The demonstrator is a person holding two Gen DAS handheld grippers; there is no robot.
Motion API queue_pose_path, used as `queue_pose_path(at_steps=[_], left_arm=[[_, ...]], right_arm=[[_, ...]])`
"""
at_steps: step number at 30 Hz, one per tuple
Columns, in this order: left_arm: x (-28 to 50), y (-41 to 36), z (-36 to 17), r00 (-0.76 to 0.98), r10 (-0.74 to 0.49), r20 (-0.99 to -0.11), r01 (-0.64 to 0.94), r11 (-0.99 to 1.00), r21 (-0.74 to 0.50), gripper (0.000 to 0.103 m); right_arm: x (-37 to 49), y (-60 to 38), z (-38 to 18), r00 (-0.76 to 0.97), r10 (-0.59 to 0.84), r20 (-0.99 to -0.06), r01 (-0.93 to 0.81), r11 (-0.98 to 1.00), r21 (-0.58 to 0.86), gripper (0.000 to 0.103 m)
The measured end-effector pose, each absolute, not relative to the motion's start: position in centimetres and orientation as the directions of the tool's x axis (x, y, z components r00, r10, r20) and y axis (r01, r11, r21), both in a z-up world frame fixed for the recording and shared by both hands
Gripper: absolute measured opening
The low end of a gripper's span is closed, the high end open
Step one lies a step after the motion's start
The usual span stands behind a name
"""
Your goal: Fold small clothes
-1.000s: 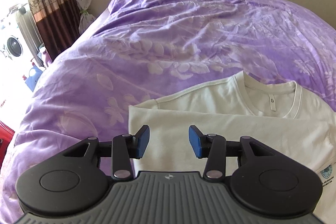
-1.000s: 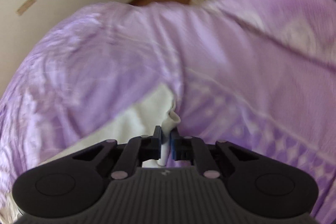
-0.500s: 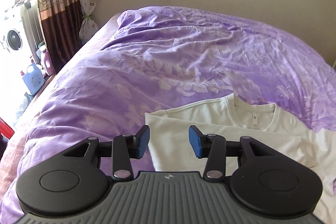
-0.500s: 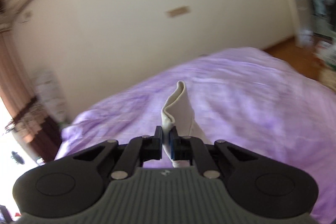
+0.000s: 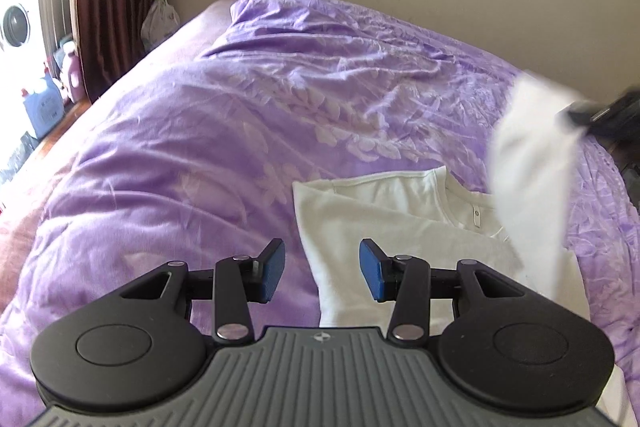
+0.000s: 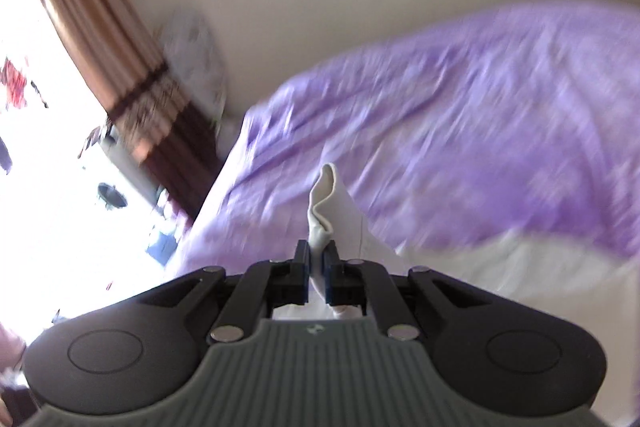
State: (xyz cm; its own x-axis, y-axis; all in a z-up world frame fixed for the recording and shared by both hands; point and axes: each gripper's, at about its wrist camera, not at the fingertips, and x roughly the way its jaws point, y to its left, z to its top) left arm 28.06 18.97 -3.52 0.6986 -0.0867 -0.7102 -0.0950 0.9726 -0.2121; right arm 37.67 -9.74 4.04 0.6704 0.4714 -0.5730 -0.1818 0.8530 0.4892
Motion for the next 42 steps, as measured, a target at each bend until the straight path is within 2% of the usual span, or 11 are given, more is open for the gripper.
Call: queue_pose_path(at_steps=[8,10,12,18,24,30,32,33,35,36,42], left_arm=[[29.0,20.6,-5.6,0.676,-0.188,-0.713,-0.067,0.948,-0.313,0.051],[29.3,20.3,-5.9,0.673,-0.197,-0.713,-0.055,0.948,-0.314,0.051],[29.8,19.8,-6.4,0.667,-0.203,-0.717,-0.048,0.949,-0.313,0.051],[31.3,17.8,-8.1,0.634,-0.198,-0.747,-0.022,0.961,-0.274,0.051],[33.0,16.3,-10.3,0.597,-0.196,-0.778,-0.027,0.964,-0.264,0.051],[34.3,14.0,-11.8,0.569,-0.130,-0.812,-0.020,0.985,-0.171,0.047],[34.5,13.0,-12.3,0.551,-0.078,-0.831,-0.018,0.994,-0.105,0.035],[34.5,12.6,-12.5,0.547,-0.055,-0.835,-0.018,0.997,-0.078,0.031],[34.3,12.2,-12.6,0.546,-0.039,-0.837,-0.015,0.998,-0.057,0.019],[34.2,12.1,-12.6,0.545,-0.039,-0.838,-0.015,0.998,-0.056,0.015],[34.3,11.2,-13.1,0.509,0.003,-0.861,0.014,1.000,0.011,0.007]], right_arm=[[38.9,-1.3,-8.5,0.408,0.586,-0.700,-0.235,0.809,0.539,0.013],[38.3,-1.6,-8.5,0.391,0.591,-0.706,-0.254,0.806,0.534,0.032],[38.1,-3.1,-7.7,0.409,0.577,-0.707,-0.275,0.817,0.507,0.040],[37.7,-14.3,-5.6,0.470,0.402,-0.786,-0.255,0.914,0.315,0.044],[33.7,-27.2,-8.8,0.434,0.158,-0.887,-0.139,0.984,0.108,0.053],[29.4,-31.9,-13.3,0.359,0.117,-0.926,-0.174,0.983,0.057,0.072],[28.9,-31.5,-14.3,0.363,0.096,-0.927,-0.199,0.980,0.024,0.071],[28.7,-31.3,-14.7,0.375,0.074,-0.924,-0.212,0.977,-0.008,0.063],[28.7,-30.5,-15.1,0.410,0.005,-0.912,-0.232,0.968,-0.099,0.030],[28.5,-30.6,-15.0,0.423,-0.010,-0.906,-0.230,0.966,-0.118,0.007],[28.4,-34.8,-14.4,0.432,0.037,-0.901,-0.122,0.992,-0.018,0.000]])
